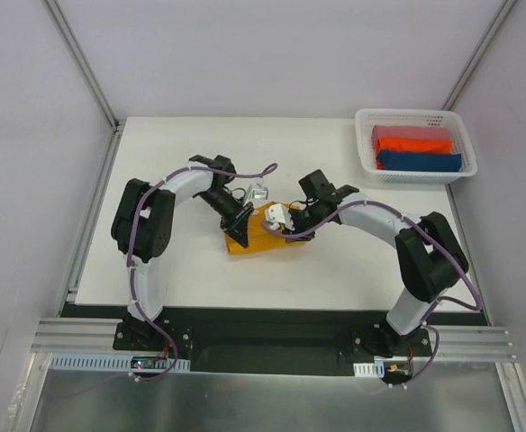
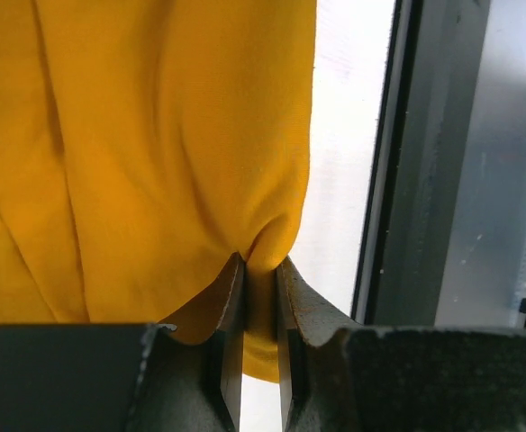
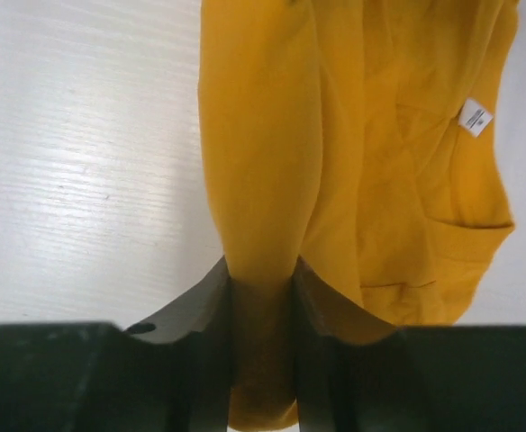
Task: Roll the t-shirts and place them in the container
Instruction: Roll the T-shirt to the center of the board.
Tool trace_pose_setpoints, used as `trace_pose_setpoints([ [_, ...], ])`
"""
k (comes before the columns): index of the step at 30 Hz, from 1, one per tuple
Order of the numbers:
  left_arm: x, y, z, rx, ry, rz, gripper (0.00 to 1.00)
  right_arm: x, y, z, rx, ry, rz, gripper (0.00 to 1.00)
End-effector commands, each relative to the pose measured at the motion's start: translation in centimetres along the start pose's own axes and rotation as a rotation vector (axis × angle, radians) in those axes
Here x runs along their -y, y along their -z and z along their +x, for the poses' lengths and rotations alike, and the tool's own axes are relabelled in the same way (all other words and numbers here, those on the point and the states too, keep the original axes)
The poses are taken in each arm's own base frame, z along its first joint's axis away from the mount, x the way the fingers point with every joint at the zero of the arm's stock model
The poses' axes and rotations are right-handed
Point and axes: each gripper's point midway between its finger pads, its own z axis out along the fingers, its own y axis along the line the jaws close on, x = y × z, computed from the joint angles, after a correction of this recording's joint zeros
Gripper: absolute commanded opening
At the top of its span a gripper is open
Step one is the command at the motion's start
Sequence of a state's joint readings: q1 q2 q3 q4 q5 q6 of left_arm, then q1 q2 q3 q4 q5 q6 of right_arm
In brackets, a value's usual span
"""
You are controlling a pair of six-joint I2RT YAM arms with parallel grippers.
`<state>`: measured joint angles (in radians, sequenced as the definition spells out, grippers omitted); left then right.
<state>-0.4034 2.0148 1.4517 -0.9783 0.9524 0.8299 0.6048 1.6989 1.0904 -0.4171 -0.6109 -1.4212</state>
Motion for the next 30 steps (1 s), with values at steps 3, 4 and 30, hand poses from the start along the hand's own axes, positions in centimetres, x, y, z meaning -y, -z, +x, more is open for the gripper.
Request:
trace_pose_setpoints([
  [3,4.4,1.7,-0.1,0.067,0.031,0.042,0.00,-3.6,2.7,-1.6,-0.016,-0.107,-0.178,0.18],
  [4,4.9,1.7,0.0,0.063,0.066,0.053,0.00,-5.2,3.4,-2.0,-0.015,-0.154,-0.240,0.17],
  [30,-4.4,3.7,-1.3,0.042,0.472,0.147,0.16,-1.5,2.9,0.8,-0.052,-0.845,-0.592,0.17],
])
